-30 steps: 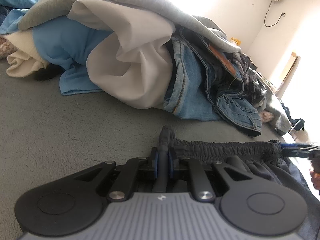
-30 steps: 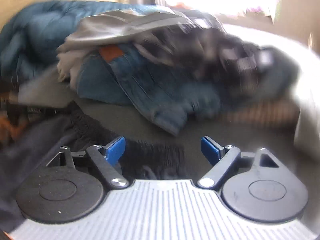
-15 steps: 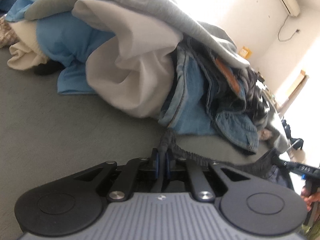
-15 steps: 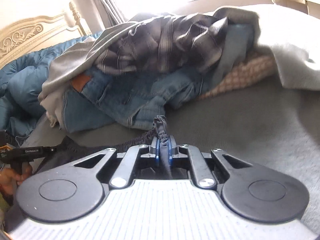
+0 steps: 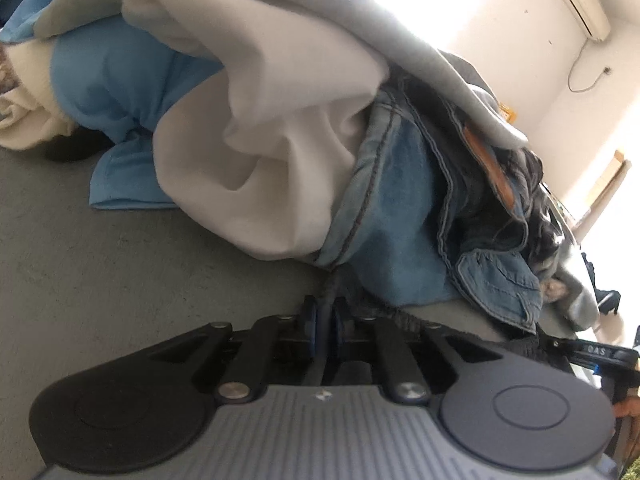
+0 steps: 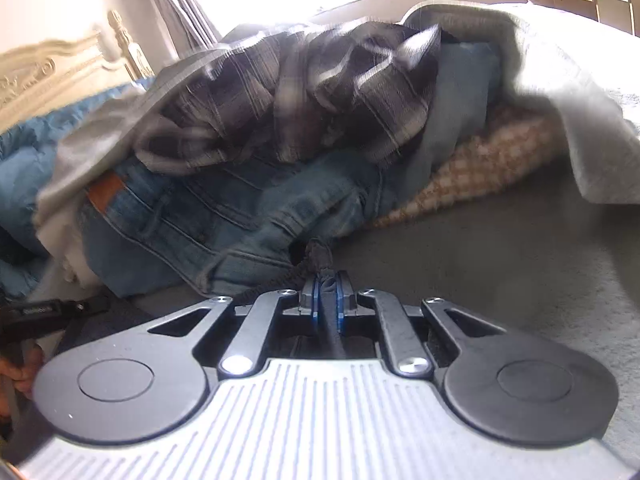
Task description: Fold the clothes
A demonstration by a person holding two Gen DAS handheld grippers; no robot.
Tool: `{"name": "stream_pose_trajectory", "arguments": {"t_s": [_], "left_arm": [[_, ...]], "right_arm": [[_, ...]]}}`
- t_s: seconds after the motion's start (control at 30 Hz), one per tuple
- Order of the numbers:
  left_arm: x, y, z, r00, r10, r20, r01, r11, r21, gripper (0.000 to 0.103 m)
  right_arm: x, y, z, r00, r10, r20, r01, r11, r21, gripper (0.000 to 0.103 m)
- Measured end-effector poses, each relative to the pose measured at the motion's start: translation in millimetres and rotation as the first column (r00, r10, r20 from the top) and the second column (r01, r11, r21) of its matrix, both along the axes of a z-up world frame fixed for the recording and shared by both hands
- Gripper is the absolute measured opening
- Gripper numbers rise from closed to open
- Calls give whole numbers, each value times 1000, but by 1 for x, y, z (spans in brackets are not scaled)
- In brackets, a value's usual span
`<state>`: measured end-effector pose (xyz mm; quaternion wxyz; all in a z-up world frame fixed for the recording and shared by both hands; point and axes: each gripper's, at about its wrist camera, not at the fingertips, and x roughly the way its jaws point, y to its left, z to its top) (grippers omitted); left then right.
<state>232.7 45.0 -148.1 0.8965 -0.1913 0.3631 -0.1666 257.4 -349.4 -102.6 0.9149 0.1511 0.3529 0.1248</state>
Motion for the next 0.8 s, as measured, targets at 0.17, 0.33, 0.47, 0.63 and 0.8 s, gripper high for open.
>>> {"name": "stream_pose_trajectory", "arguments": {"t_s": [0.17,0.33,0.47,0.63,0.8], "left_arm": [[-19,7,26,998,36,-41,-36,999,9,48],[-73,36,85,999,55,2,-55,998,29,50],[-123,62,139,998,57,39,-59,997,52,59],[-208,53,196,997,-51,50,43,990,137,67],[-304,-12,191,959,-280,50,272,954,123,67]], "right_arm": [[-3,-14,7,997,-63,-45,66,995,70,28],[-39,-50,48,985,-166,-52,171,980,99,52],[-108,-93,93,978,-207,-17,208,968,142,60],[-222,-143,134,970,-243,16,239,963,127,64],[-323,-161,123,973,-231,0,230,973,33,64]]}}
